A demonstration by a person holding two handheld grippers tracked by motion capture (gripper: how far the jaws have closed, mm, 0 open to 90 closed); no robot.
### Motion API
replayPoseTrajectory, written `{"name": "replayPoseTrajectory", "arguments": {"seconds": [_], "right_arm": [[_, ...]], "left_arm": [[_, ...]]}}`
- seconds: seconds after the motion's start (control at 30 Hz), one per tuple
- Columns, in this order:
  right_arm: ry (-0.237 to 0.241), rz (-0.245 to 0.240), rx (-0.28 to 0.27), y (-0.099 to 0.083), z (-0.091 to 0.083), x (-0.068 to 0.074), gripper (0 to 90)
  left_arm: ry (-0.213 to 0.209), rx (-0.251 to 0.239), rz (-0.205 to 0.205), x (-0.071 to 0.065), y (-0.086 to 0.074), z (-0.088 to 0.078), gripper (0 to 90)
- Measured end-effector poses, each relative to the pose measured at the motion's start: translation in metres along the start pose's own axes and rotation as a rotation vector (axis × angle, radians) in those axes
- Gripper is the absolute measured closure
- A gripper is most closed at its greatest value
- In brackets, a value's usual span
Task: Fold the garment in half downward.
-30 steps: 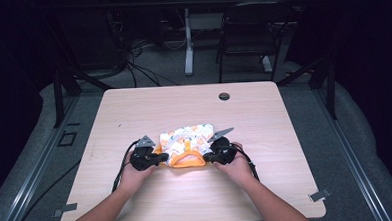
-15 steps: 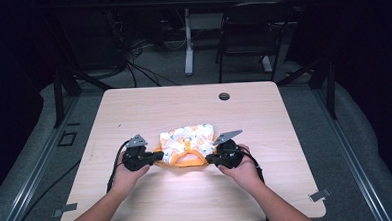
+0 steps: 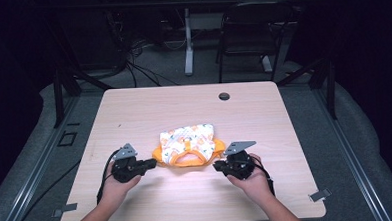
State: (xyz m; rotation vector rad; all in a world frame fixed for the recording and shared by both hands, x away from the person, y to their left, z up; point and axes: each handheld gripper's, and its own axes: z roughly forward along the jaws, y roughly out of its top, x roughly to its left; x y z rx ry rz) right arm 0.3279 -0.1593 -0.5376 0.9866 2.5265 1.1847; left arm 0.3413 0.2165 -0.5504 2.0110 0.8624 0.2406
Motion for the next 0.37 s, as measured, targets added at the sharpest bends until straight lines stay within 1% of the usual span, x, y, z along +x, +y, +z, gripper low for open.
{"name": "replayPoseTrajectory", "arguments": {"seconds": [0.03,0.07,0.13,0.2,0.23,0.27,0.33,0.37], "right_arm": [[-0.005,-0.002,-0.004,-0.002,-0.001,0.002,79.3],[-0.01,-0.01,0.001,-0.005,-0.001,0.002,77.5],[-0.025,-0.019,-0.001,-0.009,0.0,0.005,75.3],[-0.031,-0.026,0.001,-0.013,0.001,0.007,73.5],[-0.029,-0.023,0.0,-0.014,0.002,0.008,71.4],[-0.029,-0.022,-0.002,-0.015,0.002,0.008,68.9],[-0.04,-0.024,-0.012,-0.016,0.004,0.009,62.9],[-0.046,-0.023,-0.018,-0.016,0.004,0.009,59.8]], "left_arm": [[0.004,-0.003,0.005,0.0,-0.002,-0.001,83.2],[0.01,-0.007,0.0,0.0,-0.005,-0.002,81.9],[0.028,-0.026,0.004,0.002,-0.011,-0.003,79.7],[0.042,-0.022,0.008,0.005,-0.014,-0.004,75.9],[0.044,-0.031,0.0,0.006,-0.014,-0.005,72.0],[0.037,-0.036,-0.011,0.007,-0.015,-0.005,68.5],[0.037,-0.048,-0.033,0.007,-0.017,-0.005,62.8],[0.031,-0.046,-0.041,0.007,-0.018,-0.004,59.8]]}}
